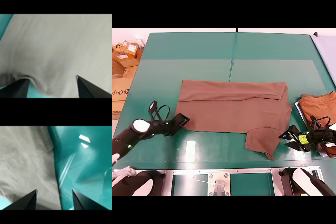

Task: Fold the shirts.

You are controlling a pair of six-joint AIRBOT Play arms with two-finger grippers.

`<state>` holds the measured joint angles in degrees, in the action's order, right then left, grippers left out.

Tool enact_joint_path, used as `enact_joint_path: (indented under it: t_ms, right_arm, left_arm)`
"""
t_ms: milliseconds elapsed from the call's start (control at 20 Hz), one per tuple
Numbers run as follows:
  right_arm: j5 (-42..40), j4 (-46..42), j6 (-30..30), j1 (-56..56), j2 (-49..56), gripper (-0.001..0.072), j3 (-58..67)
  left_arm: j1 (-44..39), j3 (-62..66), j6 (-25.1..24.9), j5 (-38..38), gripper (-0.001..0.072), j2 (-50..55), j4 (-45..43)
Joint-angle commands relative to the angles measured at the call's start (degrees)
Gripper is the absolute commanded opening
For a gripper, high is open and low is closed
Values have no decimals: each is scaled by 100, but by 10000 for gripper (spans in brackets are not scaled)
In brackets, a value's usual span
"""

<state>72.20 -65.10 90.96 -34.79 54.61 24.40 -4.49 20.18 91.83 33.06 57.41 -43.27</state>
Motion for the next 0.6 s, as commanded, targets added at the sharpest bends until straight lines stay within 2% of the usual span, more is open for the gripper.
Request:
enact_joint_path:
  t_ms: [0, 50, 100, 150, 350, 400, 450, 550]
  right_arm:
    - [-297, 39, 59, 11, -4, 500, -153]
    - [-431, 125, 57, 33, -2, 500, -271]
    - [-553, 236, 55, 63, 13, 500, -404]
    - [-710, 341, 48, 111, 37, 500, -540]
    - [-1064, 852, -197, 450, 140, 485, -739]
    - [-1034, 1108, -304, 516, 138, 426, -737]
    - [-855, 1340, -426, 542, 138, 311, -734]
    - [-278, 1425, -468, 540, 136, 305, -737]
  left_arm:
    - [-22, -76, -1156, -157, 660, 619, 1375]
    - [-20, -70, -1268, -105, 380, 627, 1436]
    - [-22, -33, -1453, -85, 54, 627, 1438]
    - [-20, 13, -1606, -44, 34, 627, 1421]
    - [-20, 177, -1604, 107, 26, 627, 1309]
    - [-20, 234, -1604, 155, 26, 627, 1241]
    - [-2, 315, -1598, 258, 26, 627, 1117]
    - [184, 566, -1578, 774, 26, 627, 787]
